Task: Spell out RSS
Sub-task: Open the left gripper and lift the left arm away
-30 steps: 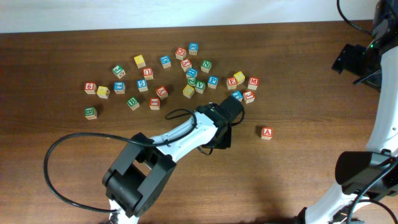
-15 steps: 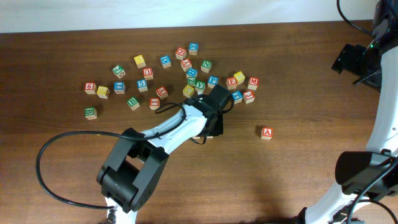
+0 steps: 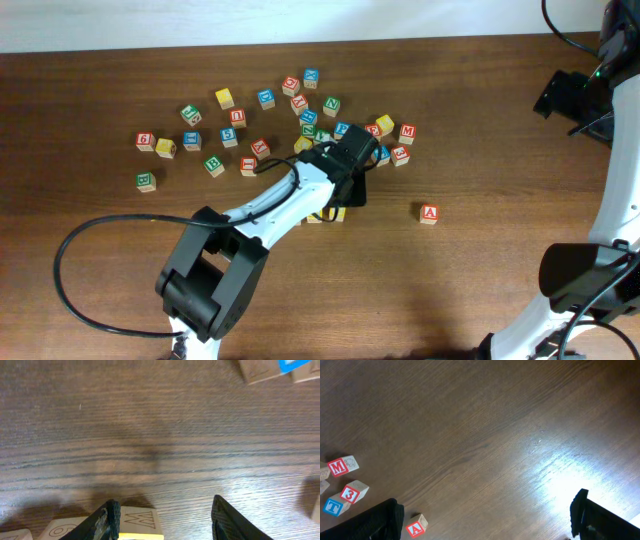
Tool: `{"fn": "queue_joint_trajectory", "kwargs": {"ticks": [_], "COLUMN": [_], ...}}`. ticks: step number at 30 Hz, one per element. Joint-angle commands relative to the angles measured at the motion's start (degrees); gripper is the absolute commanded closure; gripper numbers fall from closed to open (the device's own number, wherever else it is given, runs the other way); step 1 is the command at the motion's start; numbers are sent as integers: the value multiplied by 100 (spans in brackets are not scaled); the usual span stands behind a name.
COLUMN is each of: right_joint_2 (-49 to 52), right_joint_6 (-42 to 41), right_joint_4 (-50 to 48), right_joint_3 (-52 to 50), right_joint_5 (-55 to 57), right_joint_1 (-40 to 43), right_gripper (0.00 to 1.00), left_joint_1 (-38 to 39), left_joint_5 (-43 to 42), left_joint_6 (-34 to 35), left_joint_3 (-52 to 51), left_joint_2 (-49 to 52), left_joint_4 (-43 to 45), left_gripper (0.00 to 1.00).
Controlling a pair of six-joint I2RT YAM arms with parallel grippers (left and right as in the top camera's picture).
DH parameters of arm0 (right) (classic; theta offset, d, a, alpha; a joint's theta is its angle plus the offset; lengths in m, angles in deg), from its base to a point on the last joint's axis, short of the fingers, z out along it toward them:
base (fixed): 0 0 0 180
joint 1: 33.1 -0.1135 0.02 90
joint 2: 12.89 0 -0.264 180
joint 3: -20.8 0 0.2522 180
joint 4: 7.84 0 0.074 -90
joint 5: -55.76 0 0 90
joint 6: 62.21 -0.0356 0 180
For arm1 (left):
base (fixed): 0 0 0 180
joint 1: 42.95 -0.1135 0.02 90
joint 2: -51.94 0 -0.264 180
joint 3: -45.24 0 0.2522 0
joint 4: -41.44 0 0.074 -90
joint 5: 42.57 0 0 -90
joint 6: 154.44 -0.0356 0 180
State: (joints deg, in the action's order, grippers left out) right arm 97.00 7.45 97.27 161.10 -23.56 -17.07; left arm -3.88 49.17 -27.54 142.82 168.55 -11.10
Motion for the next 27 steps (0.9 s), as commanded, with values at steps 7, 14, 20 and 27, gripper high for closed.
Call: {"fn": "queue_joint_trajectory", "kwargs": {"ticks": [7, 14, 20, 27], "right_joint_2": [9, 9, 9, 9], "right_joint_6": [42, 42, 42, 0], "right_joint_4": [11, 11, 11, -162], "right_joint_3": [11, 11, 11, 13], "right_joint_5": [50, 50, 50, -984], "right_joint_1": [-24, -24, -24, -26], "right_gripper": [2, 2, 2, 2], "left_joint_1": [-726, -2293, -3263, -3794], "left_joint_5": [372, 372, 367, 229], "left_joint_6": [-382, -973, -1582, -1578], "left_joint_3": [2662, 3609, 3397, 2024], "left_joint_2": [9, -1928, -2494, -2881], "left_joint_4": [-2420, -4614, -5792, -5342], "left_gripper": [45, 41, 42, 44]}}
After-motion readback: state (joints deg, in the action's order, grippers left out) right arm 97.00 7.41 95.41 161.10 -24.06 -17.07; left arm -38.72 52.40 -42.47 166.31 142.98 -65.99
